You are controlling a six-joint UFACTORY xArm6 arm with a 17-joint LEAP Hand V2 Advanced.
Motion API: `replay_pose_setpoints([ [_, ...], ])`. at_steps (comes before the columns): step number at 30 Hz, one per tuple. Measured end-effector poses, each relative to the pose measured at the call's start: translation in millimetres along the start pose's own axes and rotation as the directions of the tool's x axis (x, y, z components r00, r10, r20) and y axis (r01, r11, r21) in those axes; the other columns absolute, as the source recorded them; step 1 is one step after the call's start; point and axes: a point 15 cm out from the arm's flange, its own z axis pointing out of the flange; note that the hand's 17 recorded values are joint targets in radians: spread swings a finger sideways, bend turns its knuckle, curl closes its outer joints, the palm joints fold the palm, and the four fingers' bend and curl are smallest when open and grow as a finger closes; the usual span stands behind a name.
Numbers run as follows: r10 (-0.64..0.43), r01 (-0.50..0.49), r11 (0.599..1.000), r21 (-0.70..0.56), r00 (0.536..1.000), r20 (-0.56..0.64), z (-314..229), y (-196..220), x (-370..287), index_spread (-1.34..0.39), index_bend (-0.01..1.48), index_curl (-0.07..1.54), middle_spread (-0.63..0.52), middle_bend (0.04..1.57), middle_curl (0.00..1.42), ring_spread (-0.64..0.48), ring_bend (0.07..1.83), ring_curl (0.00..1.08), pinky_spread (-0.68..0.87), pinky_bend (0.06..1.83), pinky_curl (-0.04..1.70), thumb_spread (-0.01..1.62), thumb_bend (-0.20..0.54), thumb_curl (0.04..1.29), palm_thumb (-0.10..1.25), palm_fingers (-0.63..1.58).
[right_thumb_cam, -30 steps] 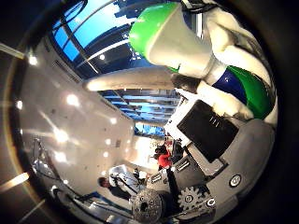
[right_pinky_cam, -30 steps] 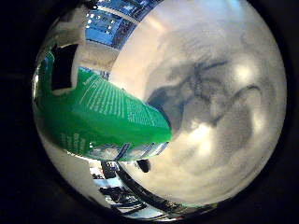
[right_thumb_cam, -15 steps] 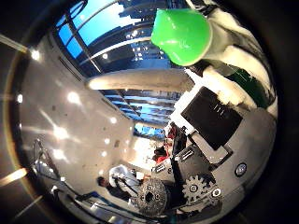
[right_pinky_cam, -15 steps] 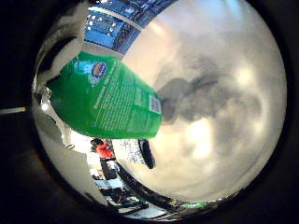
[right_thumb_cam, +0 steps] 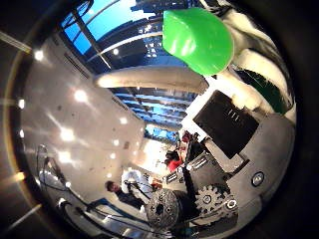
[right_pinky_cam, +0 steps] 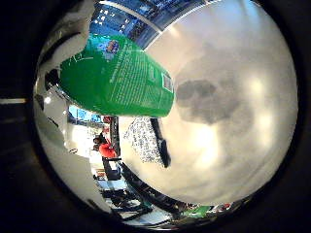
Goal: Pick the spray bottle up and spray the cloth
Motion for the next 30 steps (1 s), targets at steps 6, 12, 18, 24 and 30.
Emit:
replay_pose_setpoints([
  [6, 0.0, -0.003, 0.997, -0.08, 0.999, -0.044, 1.2, 22.3, 18.4, -0.32, 1.0, 1.14, -0.23, 1.23, 1.1, -0.29, 1.32, 1.0, -0.15, 1.1, 1.48, 0.96, -0.013, 0.67, 1.14, 1.01],
  [12, 0.01, -0.022, 0.989, -0.145, 0.996, -0.083, -0.9, 40.7, 36.8, -0.32, 0.99, 1.14, -0.23, 1.23, 1.1, -0.29, 1.32, 1.0, -0.14, 1.09, 1.49, 0.96, -0.019, 0.67, 1.11, 1.02],
  [18, -0.006, -0.029, 0.97, -0.243, 0.99, -0.143, -4.1, 59.3, 46.6, -0.31, 0.99, 1.14, -0.23, 1.2, 1.11, -0.29, 1.3, 1.0, -0.15, 1.08, 1.45, 0.97, -0.024, 0.62, 1.05, 1.04],
  [24, -0.047, -0.015, 0.946, -0.322, 0.982, -0.184, -3.9, 68.2, 44.8, -0.32, 0.97, 1.13, -0.24, 1.17, 1.12, -0.28, 1.28, 0.99, -0.17, 1.07, 1.4, 0.96, -0.021, 0.57, 1.03, 1.05],
  [30, -0.087, 0.016, 0.943, -0.334, 0.976, -0.199, -7.8, 63.3, 33.1, -0.32, 0.96, 1.13, -0.25, 1.14, 1.13, -0.28, 1.28, 0.97, -0.18, 1.07, 1.34, 0.96, -0.021, 0.53, 1.03, 1.05],
])
